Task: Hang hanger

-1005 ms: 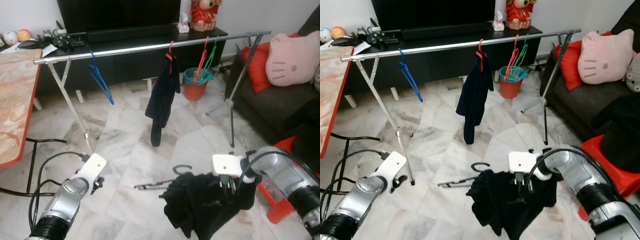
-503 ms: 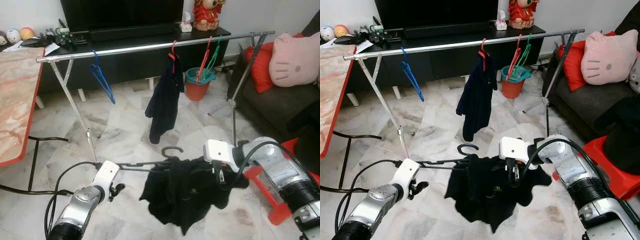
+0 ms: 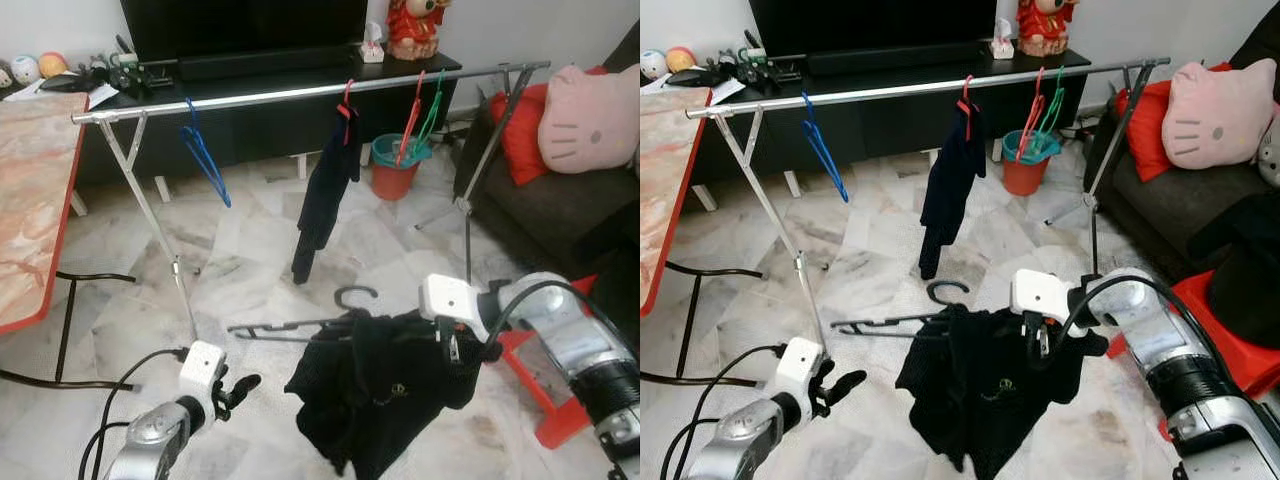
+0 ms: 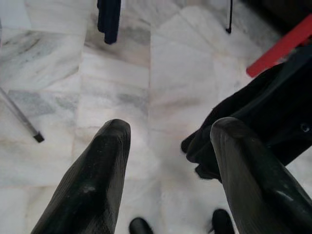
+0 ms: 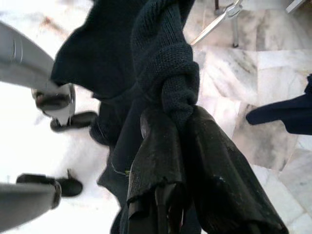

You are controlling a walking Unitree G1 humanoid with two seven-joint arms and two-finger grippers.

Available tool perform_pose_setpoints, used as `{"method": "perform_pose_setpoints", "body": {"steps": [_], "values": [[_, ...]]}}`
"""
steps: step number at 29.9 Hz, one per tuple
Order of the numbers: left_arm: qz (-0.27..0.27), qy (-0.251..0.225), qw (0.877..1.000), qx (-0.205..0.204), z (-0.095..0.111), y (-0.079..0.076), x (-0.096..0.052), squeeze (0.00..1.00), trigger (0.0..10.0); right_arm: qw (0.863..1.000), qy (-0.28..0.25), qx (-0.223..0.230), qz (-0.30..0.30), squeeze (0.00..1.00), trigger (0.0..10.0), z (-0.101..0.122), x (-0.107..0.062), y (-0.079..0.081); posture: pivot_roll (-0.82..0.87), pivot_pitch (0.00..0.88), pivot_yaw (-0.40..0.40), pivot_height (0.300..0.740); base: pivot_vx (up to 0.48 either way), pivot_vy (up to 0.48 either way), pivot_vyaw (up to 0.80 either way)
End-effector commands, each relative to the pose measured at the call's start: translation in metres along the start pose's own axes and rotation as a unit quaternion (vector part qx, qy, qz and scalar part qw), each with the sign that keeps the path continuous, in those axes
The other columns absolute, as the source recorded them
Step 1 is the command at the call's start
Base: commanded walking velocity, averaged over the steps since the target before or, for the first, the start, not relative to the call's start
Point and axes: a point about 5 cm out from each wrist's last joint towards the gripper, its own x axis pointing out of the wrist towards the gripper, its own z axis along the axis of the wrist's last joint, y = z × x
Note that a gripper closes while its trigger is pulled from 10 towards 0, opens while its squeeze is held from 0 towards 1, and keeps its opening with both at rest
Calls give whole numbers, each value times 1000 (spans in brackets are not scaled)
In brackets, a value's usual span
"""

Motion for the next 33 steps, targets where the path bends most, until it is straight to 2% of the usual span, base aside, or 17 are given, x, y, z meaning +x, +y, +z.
{"method": "perform_pose_setpoints", "body": {"steps": [1,7,10,14,15,16,18,19,21,22,27,33], "values": [[-2,-12,1000,-10,-3,-2,-1,0,10000,999,-40,-8,-13,0,0,12,-10,-5,-9,0,-22,740,0,0,0],[22,-53,998,-21,1,1,3,0,10000,999,-42,-6,-5,0,0,13,-9,-5,-5,0,-29,740,0,0,0],[12,-69,997,-17,5,0,3,0,10000,999,-45,-5,-1,0,0,13,-9,-4,-5,0,-31,740,0,0,0],[-8,-87,996,33,12,-5,5,0,10000,999,-47,-5,7,0,0,15,-10,-5,-8,0,-32,740,0,0,0],[-17,-88,995,40,13,-8,7,1000,10000,999,-45,-7,8,0,0,16,-10,-5,-9,0,-36,740,0,0,0],[-23,-90,995,43,14,-9,8,1000,10000,999,-44,-8,9,0,0,16,-10,-5,-9,0,-36,740,0,0,0],[-31,-93,990,98,20,-13,12,1000,10000,999,-46,-12,14,0,0,18,-11,-6,-7,0,-35,740,0,0,0],[-25,-97,989,110,23,-12,14,1000,10000,999,-48,-15,13,0,0,20,-12,-7,-7,0,-35,740,0,0,0],[-23,-100,988,113,24,-12,14,1000,10000,998,-51,-17,12,0,0,21,-12,-8,-10,0,-37,740,0,0,0],[-27,-98,988,118,24,-12,15,0,10000,998,-55,-18,10,0,0,23,-13,-10,-10,0,-37,740,0,0,0],[-36,-103,987,121,24,-13,16,0,10000,998,-67,-22,6,0,0,29,-16,-14,-14,0,-36,740,0,0,0],[-40,-105,988,103,17,-12,12,0,10000,997,-67,-25,-16,0,0,31,-22,-22,-14,0,-37,740,0,0,0]]}}
